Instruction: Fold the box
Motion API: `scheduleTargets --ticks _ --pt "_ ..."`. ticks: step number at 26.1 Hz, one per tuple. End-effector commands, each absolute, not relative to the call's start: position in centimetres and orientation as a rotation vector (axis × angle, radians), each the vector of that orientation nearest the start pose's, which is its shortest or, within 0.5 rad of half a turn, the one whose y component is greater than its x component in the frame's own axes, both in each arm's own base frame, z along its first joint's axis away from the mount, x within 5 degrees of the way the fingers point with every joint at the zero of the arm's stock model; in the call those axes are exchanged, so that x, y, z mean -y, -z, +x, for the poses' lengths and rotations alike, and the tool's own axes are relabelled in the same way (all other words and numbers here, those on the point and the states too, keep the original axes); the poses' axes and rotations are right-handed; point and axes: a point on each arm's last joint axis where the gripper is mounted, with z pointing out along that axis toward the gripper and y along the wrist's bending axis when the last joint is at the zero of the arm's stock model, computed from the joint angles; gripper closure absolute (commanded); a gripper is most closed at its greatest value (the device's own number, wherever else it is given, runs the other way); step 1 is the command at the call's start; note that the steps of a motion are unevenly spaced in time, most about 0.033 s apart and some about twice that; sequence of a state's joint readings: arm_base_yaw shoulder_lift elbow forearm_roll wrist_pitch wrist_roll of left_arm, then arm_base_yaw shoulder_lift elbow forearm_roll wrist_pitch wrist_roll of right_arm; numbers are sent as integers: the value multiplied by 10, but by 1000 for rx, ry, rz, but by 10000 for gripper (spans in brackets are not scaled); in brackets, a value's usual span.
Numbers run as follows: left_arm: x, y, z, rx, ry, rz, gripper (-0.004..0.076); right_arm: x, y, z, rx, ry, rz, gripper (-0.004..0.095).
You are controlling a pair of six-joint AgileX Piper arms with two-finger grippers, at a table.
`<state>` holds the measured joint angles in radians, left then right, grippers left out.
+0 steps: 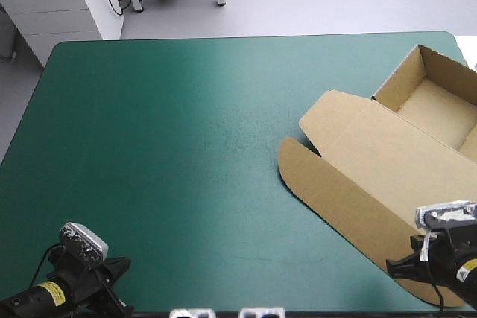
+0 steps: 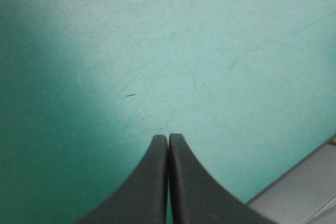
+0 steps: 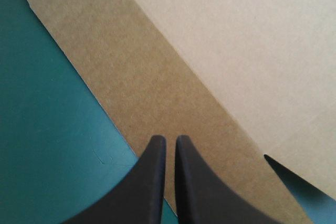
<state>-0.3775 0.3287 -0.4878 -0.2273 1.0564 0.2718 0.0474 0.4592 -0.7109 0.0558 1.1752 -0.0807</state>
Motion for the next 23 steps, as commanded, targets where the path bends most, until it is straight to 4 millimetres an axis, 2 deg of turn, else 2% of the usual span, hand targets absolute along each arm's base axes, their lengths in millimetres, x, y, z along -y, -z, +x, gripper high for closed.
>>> scheduleTargets --ticks 1,4,8,23 --pt "39 -288 42 -2108 382 707 732 -8 -297 44 -2265 -67 -163 860" --pt "40 -292 46 -2052 379 669 732 -9 -281 29 -2226 -95 -159 860" --pt "40 -287 42 -2108 393 699 732 -9 -278 19 -2171 -93 -159 881" --pt "38 -287 43 -2116 379 658 732 -9 -278 18 -2177 -94 -155 887"
